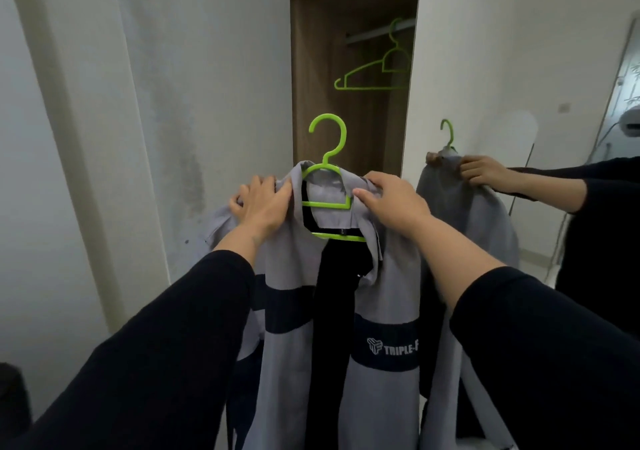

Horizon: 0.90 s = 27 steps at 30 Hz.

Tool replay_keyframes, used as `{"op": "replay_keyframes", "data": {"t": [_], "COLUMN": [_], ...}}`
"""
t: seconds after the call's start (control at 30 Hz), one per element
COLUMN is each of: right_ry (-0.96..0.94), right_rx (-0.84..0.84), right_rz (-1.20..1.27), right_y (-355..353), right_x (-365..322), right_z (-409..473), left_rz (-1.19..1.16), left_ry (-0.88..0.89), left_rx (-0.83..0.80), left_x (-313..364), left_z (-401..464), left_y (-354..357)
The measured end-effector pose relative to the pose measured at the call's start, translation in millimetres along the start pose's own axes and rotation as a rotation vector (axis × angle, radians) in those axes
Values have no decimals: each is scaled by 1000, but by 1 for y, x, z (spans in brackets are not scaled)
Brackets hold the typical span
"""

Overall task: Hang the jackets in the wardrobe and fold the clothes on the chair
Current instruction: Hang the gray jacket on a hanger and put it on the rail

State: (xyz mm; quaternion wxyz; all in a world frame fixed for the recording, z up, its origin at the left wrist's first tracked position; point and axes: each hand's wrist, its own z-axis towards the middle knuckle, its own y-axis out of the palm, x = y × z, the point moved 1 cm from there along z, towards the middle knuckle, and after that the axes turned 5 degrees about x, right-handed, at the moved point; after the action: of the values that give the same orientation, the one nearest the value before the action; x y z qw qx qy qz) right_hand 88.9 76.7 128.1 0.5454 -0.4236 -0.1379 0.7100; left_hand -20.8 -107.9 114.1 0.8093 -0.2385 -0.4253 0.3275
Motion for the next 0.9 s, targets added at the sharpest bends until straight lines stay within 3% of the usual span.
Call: {"op": "replay_keyframes", "data": {"t": [0.1, 0.27, 0.6, 0.9], "right_ry": [-2, 69, 211, 277], "right_rx": [80, 28, 391, 530], "right_rz": [-153, -316, -579, -778], "right_y": [8, 21, 49, 63], "right_x": [-1, -1, -10, 7], "right_z": [20, 67, 151, 226], "left_rz": [-43, -90, -234, -564], "left_ry": [26, 148, 338, 549], "left_rx": [-23, -34, -159, -324], "left_x": [-3, -10, 19, 76], "left_z": [29, 87, 228, 300], "left_y": [11, 34, 91, 159]}}
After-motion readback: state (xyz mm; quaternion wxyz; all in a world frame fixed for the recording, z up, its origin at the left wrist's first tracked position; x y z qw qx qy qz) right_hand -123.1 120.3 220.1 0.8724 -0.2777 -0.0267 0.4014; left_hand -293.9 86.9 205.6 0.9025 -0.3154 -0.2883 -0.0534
